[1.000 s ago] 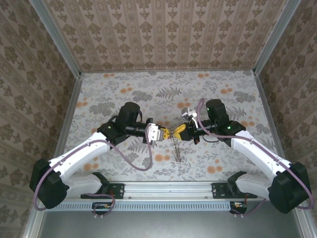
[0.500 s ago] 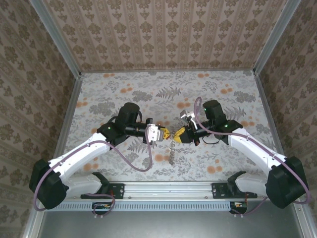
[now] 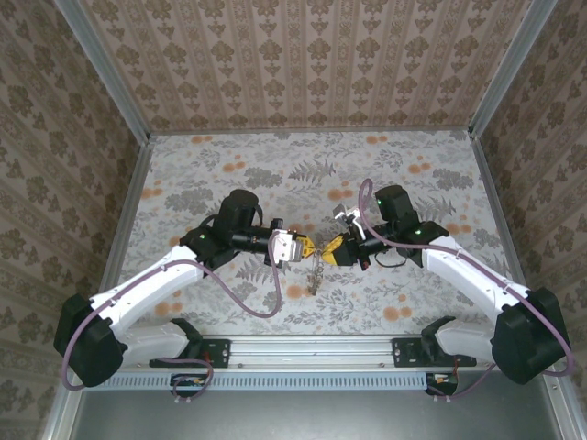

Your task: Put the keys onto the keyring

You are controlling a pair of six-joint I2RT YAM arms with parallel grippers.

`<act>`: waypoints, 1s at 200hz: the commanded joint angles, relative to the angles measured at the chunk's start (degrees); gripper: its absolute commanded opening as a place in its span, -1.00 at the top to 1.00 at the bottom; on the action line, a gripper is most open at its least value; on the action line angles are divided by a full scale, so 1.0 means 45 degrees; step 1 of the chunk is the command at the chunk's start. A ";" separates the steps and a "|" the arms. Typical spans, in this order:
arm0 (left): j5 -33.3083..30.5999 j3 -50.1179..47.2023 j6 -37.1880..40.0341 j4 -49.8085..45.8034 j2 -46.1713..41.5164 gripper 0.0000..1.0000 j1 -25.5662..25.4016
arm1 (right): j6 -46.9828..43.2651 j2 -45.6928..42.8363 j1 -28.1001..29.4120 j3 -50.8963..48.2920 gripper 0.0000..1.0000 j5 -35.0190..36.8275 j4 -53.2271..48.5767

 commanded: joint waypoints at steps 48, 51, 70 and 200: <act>0.1177 0.0012 0.0615 -0.0181 0.0032 1.00 0.0003 | -0.0347 -0.0175 -0.0115 0.0523 1.00 -0.0443 0.0367; 0.1264 0.0001 0.0657 -0.0182 0.0036 1.00 -0.0013 | -0.0366 -0.0175 -0.0115 0.0524 1.00 -0.0442 0.0373; 0.1665 -0.0064 0.0750 0.0013 0.0018 1.00 0.0003 | -0.0343 -0.0137 -0.0115 0.0486 1.00 -0.0441 0.0503; 0.2152 0.0002 0.1550 -0.0338 0.0035 1.00 -0.0117 | 0.0991 -0.0259 -0.0211 0.0203 1.00 -0.0481 0.2394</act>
